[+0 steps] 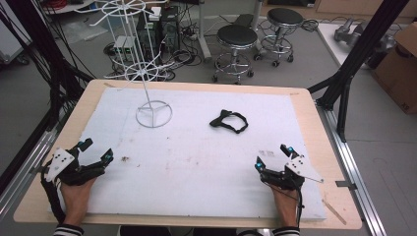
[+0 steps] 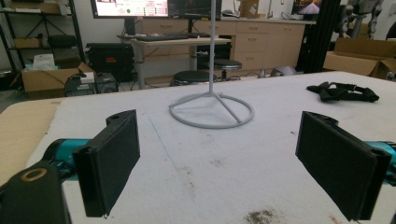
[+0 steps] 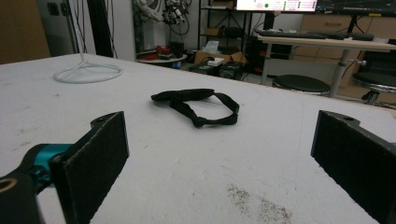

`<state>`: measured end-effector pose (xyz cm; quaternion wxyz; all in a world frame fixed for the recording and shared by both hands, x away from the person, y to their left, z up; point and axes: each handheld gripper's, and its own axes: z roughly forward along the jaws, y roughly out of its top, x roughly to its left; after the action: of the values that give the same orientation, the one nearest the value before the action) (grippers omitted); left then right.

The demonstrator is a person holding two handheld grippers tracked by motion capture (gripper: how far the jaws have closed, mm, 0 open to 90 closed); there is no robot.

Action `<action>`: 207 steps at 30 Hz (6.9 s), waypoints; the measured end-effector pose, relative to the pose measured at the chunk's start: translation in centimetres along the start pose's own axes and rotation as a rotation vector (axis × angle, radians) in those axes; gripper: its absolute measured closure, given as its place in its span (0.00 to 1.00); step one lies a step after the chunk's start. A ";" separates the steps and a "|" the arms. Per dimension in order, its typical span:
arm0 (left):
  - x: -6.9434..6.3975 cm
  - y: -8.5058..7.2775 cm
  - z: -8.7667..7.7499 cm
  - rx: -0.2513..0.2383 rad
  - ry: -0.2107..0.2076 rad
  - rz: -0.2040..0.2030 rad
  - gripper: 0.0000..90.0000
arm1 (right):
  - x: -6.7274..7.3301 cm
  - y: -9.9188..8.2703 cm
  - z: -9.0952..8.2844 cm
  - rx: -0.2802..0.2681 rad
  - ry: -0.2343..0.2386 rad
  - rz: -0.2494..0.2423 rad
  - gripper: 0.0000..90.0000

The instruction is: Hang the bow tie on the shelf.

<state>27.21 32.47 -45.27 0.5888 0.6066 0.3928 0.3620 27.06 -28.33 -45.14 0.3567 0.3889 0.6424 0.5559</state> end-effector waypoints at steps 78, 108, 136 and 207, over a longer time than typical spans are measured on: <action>-0.1 0.0 0.1 0.007 0.006 0.007 0.16 | -0.5 8.2 19.0 0.590 0.259 -0.143 0.12; -0.1 0.0 0.1 0.007 0.006 0.010 0.16 | 0.3 5.8 22.6 0.778 0.341 -0.213 0.55; -0.1 0.0 0.1 0.006 0.007 0.009 0.16 | 0.8 5.8 22.8 0.841 0.345 -0.244 0.97; -0.1 0.0 0.0 0.000 0.005 0.012 0.16 | 6.8 16.9 20.8 0.193 0.461 0.118 0.98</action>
<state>27.18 32.36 -45.27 0.5855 0.6081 0.3907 0.3671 44.29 -11.84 -31.24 0.1289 0.3207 0.7330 0.5859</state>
